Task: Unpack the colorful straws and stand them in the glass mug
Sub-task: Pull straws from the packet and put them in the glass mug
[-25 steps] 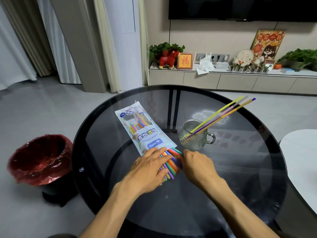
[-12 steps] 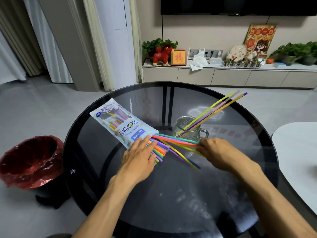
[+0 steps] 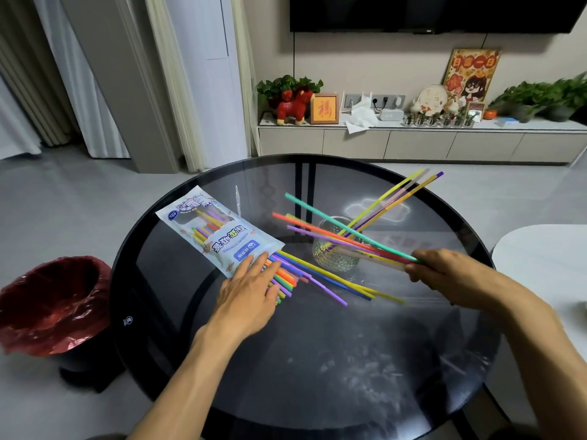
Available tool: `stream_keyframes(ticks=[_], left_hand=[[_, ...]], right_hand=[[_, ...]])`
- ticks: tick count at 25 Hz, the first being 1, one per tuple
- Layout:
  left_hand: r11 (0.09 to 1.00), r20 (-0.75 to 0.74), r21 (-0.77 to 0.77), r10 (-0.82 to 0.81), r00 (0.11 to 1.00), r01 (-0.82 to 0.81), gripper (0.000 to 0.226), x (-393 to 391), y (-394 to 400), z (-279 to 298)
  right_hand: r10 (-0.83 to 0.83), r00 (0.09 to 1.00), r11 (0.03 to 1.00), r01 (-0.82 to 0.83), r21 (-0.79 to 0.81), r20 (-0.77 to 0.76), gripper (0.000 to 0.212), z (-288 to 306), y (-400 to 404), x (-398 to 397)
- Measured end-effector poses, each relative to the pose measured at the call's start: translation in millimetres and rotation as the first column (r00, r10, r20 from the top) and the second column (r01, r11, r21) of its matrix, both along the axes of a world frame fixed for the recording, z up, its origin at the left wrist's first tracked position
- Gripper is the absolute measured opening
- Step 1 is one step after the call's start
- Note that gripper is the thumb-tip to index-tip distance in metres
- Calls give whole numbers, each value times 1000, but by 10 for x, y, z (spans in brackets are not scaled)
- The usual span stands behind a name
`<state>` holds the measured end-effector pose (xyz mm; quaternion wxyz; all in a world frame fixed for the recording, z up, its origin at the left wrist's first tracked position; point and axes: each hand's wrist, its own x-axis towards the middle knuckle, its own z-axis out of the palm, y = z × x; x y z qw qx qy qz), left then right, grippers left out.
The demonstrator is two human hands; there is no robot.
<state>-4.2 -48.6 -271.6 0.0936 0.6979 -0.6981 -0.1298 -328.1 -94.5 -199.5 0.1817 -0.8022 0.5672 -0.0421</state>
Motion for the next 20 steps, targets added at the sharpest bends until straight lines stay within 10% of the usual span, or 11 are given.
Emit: stream_keyframes(ticks=[4, 8, 11, 15, 18, 20], left_hand=[[997, -31, -72, 34, 999, -36, 48, -48, 17, 60], [727, 135, -671, -75, 988, 147, 44, -265, 133, 307], [722, 380, -593, -139, 914, 356, 59, -425, 217, 351], [803, 262, -511, -194, 945, 307, 24, -311, 213, 336], [863, 97, -458, -190, 977, 213, 12, -285, 224, 457], [864, -75, -492, -164, 984, 107, 7, -308, 236, 569]], right_hand=[[-78, 983, 995, 87, -49, 168, 27, 14, 54, -1], [92, 996, 986, -92, -136, -6, 24, -92, 130, 445], [293, 952, 935, -305, -180, -92, 24, -90, 198, 734], [366, 930, 863, -349, -365, -25, 23, 9, 194, 721], [263, 935, 754, -44, -655, 240, 18, 39, 124, 615], [138, 785, 697, 357, -622, 604, 17, 68, 129, 608]])
